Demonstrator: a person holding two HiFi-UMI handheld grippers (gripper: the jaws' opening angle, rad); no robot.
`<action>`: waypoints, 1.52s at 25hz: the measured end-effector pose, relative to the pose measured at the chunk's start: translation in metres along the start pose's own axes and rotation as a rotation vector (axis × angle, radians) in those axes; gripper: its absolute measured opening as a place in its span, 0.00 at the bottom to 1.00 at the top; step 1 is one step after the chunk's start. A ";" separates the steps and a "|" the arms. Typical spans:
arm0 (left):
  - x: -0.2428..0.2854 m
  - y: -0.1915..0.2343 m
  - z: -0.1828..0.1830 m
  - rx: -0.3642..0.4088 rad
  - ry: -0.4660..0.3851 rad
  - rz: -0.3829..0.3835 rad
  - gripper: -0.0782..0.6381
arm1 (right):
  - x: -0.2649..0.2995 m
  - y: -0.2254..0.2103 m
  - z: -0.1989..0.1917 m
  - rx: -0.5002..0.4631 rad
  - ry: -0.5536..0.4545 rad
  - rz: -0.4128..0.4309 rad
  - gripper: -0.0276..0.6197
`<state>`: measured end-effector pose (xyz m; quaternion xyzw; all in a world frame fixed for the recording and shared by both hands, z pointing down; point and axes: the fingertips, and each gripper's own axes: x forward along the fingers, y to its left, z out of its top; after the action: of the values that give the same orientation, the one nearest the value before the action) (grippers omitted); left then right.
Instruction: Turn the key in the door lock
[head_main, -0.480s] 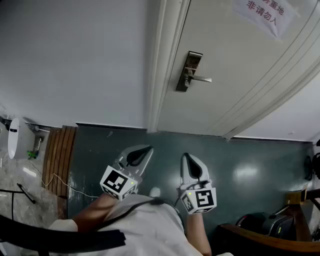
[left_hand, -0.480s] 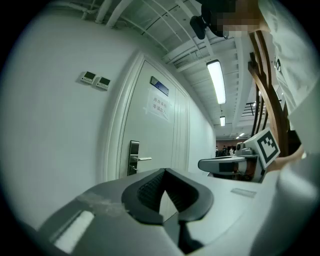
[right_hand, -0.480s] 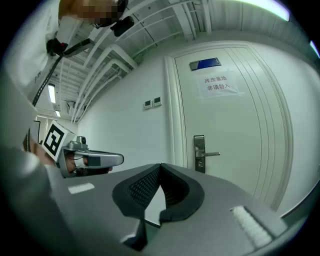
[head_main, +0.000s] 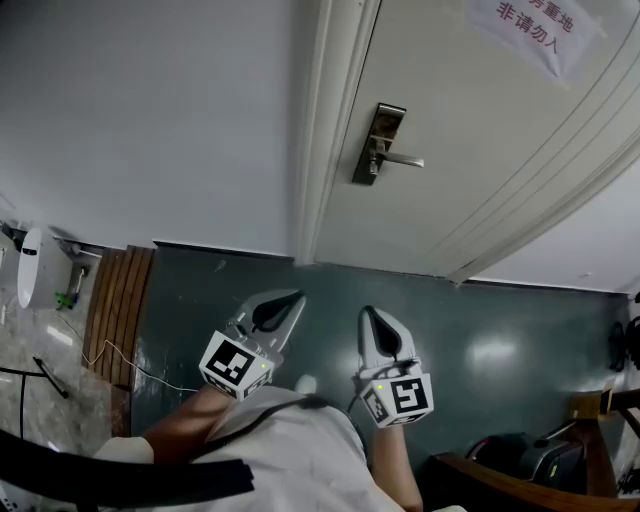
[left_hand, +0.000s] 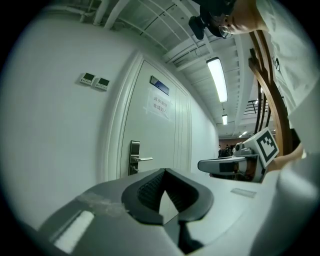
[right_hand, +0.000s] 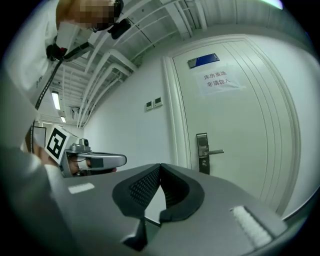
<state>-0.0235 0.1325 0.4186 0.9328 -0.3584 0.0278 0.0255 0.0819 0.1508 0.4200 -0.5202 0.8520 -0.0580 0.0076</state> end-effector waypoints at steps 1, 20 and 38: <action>0.001 -0.001 -0.001 0.002 0.000 0.006 0.11 | 0.000 0.000 -0.001 0.003 0.000 0.014 0.05; 0.028 -0.010 -0.020 -0.035 0.055 0.075 0.12 | 0.009 -0.021 -0.031 0.016 0.076 0.122 0.05; 0.068 0.073 -0.021 -0.041 0.057 0.047 0.12 | 0.089 -0.042 -0.031 -0.001 0.103 0.063 0.06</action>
<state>-0.0232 0.0346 0.4466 0.9223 -0.3797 0.0477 0.0542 0.0760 0.0552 0.4599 -0.4894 0.8673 -0.0839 -0.0348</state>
